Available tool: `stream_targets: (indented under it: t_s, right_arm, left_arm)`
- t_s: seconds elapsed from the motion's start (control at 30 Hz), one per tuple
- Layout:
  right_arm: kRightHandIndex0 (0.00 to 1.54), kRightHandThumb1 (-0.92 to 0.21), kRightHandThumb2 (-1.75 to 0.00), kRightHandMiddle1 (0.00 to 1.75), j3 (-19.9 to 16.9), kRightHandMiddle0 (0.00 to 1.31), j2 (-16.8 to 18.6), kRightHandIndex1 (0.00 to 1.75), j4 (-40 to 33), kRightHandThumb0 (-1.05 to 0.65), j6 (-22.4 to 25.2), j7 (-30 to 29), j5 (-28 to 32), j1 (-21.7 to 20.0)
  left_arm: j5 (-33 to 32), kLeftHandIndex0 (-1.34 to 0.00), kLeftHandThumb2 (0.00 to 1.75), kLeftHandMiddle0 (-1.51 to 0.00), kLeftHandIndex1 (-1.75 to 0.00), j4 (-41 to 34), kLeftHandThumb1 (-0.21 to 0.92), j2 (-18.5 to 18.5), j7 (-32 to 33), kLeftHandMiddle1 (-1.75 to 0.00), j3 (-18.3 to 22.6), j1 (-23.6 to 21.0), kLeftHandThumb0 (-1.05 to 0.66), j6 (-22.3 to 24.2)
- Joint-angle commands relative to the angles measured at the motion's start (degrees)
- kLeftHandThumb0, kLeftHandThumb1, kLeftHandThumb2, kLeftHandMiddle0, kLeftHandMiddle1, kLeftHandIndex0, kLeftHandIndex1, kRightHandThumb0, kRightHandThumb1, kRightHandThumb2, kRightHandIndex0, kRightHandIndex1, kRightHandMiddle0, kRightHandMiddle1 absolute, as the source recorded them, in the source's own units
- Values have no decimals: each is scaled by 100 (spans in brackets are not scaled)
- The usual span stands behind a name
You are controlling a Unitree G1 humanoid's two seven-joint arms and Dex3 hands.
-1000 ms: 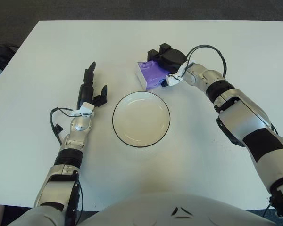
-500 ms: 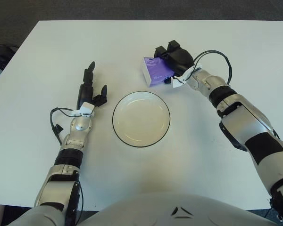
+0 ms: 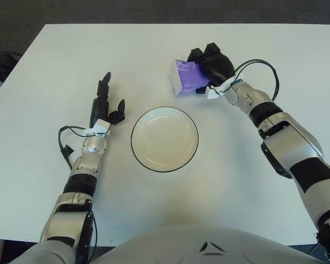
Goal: Put the tissue paper into the plate.
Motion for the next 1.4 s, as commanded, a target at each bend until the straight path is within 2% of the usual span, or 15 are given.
stream_targets:
  t_s: [0.0,0.2,0.47,0.8,1.0,1.07,1.17,1.3,1.37]
  right_arm:
    - [118,-31,-132,175,-373,61,-165,175,-305,-47,-129,-168,368,-4]
    - [117,-31,-132,175,-564,60,-206,175,-415,-46,-157,-258,446,-43]
    - [117,-30,-134,175,-794,62,-320,175,-800,-47,-176,-32,543,-300]
    - [119,-24,-140,175,-931,66,-256,175,-1451,-49,17,735,684,-370]
    - [122,-19,-146,175,-942,70,-269,175,-1861,-51,25,1515,876,-388]
    - [123,-18,-148,175,-969,71,-309,175,-2176,-52,-102,2084,1158,-273]
    - [123,-17,-150,175,-1025,73,-354,175,-2606,-53,-124,2541,1397,-69]
    - [123,-16,-150,175,-1103,73,-414,175,-3609,-53,121,3097,1648,385]
    - [123,-17,-149,175,-1140,73,-402,175,-4337,-52,453,3382,1702,653]
  left_arm:
    - [-15,0,79,-14,-29,911,92,-871,34,0,-385,1199,-68,59]
    - [-14,0,79,-15,-30,919,92,-859,35,-1,-377,1194,-68,83]
    - [13,0,79,-15,-30,931,92,-834,45,-1,-379,1190,-68,107]
    - [54,0,79,-17,-31,945,92,-809,42,-1,-385,1190,-68,114]
    - [82,0,79,-17,-31,922,92,-806,47,-1,-398,1199,-68,119]
    - [86,0,79,-16,-31,906,92,-809,52,-1,-399,1206,-68,122]
    - [85,0,79,-16,-30,896,92,-815,54,0,-399,1211,-68,125]
    - [83,0,79,-15,-30,883,92,-823,63,0,-395,1214,-67,137]
    - [84,0,79,-15,-30,883,92,-827,71,0,-394,1213,-67,143]
